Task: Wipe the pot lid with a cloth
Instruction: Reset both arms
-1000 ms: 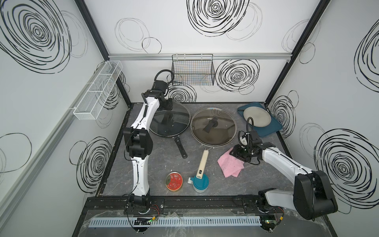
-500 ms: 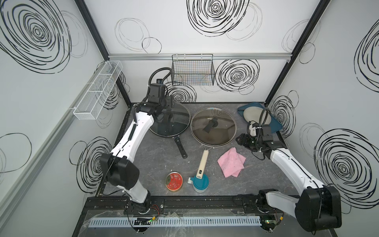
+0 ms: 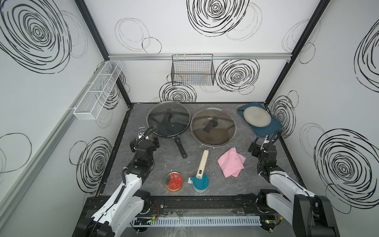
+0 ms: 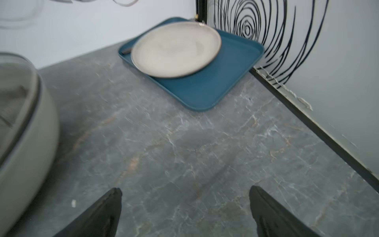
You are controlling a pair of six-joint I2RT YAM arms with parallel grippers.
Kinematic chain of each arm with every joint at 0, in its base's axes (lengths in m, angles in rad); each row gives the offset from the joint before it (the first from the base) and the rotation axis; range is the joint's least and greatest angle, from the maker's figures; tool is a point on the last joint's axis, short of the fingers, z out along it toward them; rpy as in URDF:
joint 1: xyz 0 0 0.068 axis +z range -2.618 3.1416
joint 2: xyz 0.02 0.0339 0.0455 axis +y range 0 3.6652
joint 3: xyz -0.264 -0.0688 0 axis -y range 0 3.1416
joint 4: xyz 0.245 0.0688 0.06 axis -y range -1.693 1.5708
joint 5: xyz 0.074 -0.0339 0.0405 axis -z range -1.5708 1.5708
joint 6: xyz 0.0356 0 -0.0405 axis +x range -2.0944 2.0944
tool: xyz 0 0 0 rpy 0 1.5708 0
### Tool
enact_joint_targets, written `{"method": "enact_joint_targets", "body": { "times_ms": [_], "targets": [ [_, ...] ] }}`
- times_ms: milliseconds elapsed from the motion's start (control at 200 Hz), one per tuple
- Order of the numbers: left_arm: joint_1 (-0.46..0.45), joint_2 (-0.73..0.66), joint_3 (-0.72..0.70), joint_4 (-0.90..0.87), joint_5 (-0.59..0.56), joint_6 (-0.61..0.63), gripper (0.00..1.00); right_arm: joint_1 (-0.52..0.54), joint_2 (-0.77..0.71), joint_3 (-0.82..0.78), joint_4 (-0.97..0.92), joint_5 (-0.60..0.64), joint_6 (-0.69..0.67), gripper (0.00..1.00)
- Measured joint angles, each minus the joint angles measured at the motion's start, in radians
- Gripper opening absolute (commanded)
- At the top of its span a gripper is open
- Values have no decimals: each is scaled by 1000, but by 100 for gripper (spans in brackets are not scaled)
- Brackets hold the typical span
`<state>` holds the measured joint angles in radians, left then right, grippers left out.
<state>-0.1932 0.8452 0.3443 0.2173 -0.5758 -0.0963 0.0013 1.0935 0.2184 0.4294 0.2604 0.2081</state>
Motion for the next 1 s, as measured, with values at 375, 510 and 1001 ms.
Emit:
{"method": "enact_joint_targets", "body": {
  "times_ms": [375,510,1001],
  "targets": [
    [106,355,-159,650,113,29,99,1,278,44,407,-62,-97,100],
    [145,480,-176,819,184,26,99,3,370,49,478,-93,-124,100],
    [130,649,-165,1034,287,53,99,-6,380,79,486,-149,-127,100]
  ]
}}
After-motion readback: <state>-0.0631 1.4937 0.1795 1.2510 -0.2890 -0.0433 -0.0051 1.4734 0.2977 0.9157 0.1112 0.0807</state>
